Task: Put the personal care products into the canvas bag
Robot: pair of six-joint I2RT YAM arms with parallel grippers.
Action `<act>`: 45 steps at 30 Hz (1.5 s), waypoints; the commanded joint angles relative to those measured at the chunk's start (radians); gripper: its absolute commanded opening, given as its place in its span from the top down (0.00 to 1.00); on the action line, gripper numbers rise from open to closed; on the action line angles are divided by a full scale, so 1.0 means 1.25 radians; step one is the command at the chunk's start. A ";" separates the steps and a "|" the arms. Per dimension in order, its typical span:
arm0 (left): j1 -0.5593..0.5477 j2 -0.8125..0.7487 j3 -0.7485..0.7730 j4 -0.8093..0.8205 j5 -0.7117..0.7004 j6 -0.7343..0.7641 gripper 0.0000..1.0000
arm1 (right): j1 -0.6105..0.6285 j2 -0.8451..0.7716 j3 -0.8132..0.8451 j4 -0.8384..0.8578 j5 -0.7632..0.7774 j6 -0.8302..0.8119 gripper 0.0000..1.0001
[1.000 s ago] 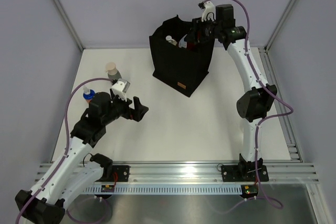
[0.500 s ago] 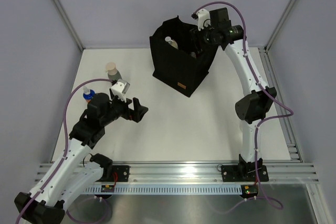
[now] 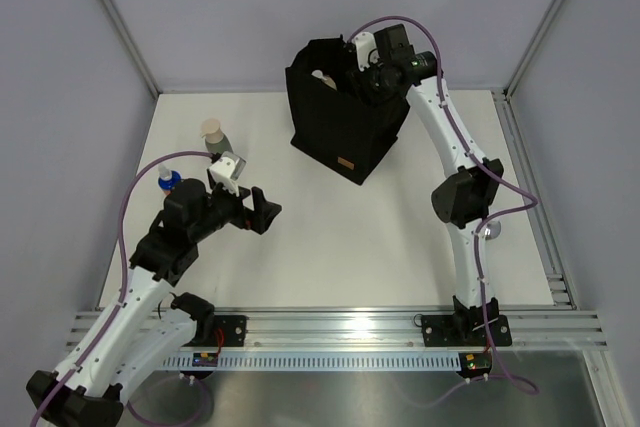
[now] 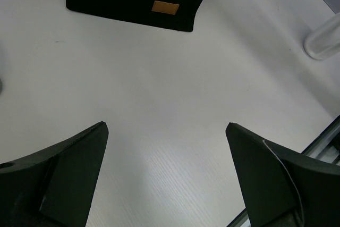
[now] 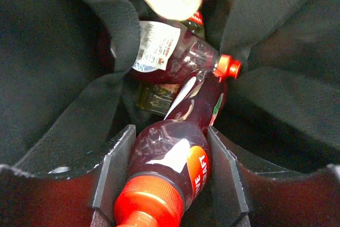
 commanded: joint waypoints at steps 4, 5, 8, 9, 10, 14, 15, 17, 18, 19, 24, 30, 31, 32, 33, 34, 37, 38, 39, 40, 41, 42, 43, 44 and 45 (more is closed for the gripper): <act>0.000 -0.007 0.006 0.037 0.013 0.013 0.01 | -0.006 -0.004 0.012 0.028 -0.081 0.014 0.30; 0.000 -0.006 0.006 0.035 0.013 0.013 0.01 | -0.008 -0.010 0.010 0.029 -0.087 0.016 0.19; 0.000 -0.011 0.005 0.034 0.009 0.011 0.01 | -0.018 -0.030 0.025 0.030 -0.130 0.034 0.08; 0.000 -0.012 0.004 0.033 0.004 0.010 0.01 | -0.030 -0.038 0.039 0.029 -0.168 0.038 0.06; 0.000 -0.013 0.004 0.034 0.002 0.010 0.01 | -0.036 -0.052 0.043 0.029 -0.192 0.042 0.03; 0.000 -0.016 0.004 0.032 -0.015 0.010 0.01 | -0.071 -0.162 0.024 0.057 -0.316 0.045 0.00; 0.000 -0.016 0.004 0.031 -0.019 0.009 0.01 | -0.080 -0.182 0.004 0.075 -0.371 0.049 0.00; 0.000 -0.013 0.004 0.032 -0.021 0.007 0.01 | -0.109 -0.238 -0.017 0.095 -0.447 0.065 0.00; 0.000 -0.011 0.003 0.031 -0.028 0.007 0.01 | -0.118 -0.254 -0.039 0.108 -0.472 0.068 0.01; 0.000 -0.012 0.001 0.031 -0.032 0.004 0.01 | -0.137 -0.271 -0.052 0.118 -0.497 0.081 0.00; 0.000 -0.010 -0.006 0.040 -0.175 -0.041 0.01 | -0.193 -0.405 -0.235 0.167 -0.649 0.113 0.01; 0.000 0.031 0.029 -0.027 -0.475 -0.253 0.01 | -0.215 -0.674 -0.643 0.206 -0.664 0.018 0.00; 0.000 0.038 0.047 -0.048 -0.508 -0.287 0.01 | -0.220 -0.734 -0.686 0.208 -0.666 0.006 0.01; 0.000 0.057 0.053 -0.049 -0.563 -0.314 0.01 | -0.226 -0.762 -0.772 0.213 -0.683 -0.006 0.01; 0.000 0.069 0.055 -0.048 -0.583 -0.356 0.01 | -0.231 -0.786 -0.812 0.212 -0.699 -0.044 0.00; 0.000 0.081 0.063 -0.030 -0.602 -0.370 0.01 | -0.236 -0.837 -0.850 0.220 -0.716 -0.055 0.01; 0.004 0.174 0.089 0.010 -0.645 -0.379 0.01 | -0.256 -0.941 -0.996 0.308 -0.759 -0.053 0.01; 0.010 0.206 0.129 0.008 -0.657 -0.379 0.01 | -0.258 -0.960 -1.028 0.309 -0.755 -0.067 0.01; 0.015 0.277 0.153 0.004 -0.689 -0.386 0.01 | -0.260 -0.975 -1.038 0.304 -0.751 -0.088 0.00; 0.023 0.313 0.175 -0.009 -0.695 -0.383 0.01 | -0.261 -0.997 -1.044 0.295 -0.747 -0.098 0.00; 0.043 0.345 0.195 -0.006 -0.699 -0.381 0.01 | -0.260 -1.004 -1.052 0.276 -0.752 -0.108 0.00; 0.055 0.399 0.217 0.005 -0.694 -0.369 0.01 | -0.264 -1.021 -1.060 0.274 -0.755 -0.114 0.01; 0.082 0.425 0.226 0.029 -0.685 -0.360 0.01 | -0.268 -1.029 -1.071 0.280 -0.768 -0.112 0.00; 0.093 0.450 0.234 0.040 -0.668 -0.350 0.01 | -0.271 -1.037 -1.100 0.306 -0.775 -0.108 0.00; 0.106 0.477 0.259 0.048 -0.668 -0.327 0.01 | -0.274 -1.045 -1.119 0.324 -0.782 -0.092 0.00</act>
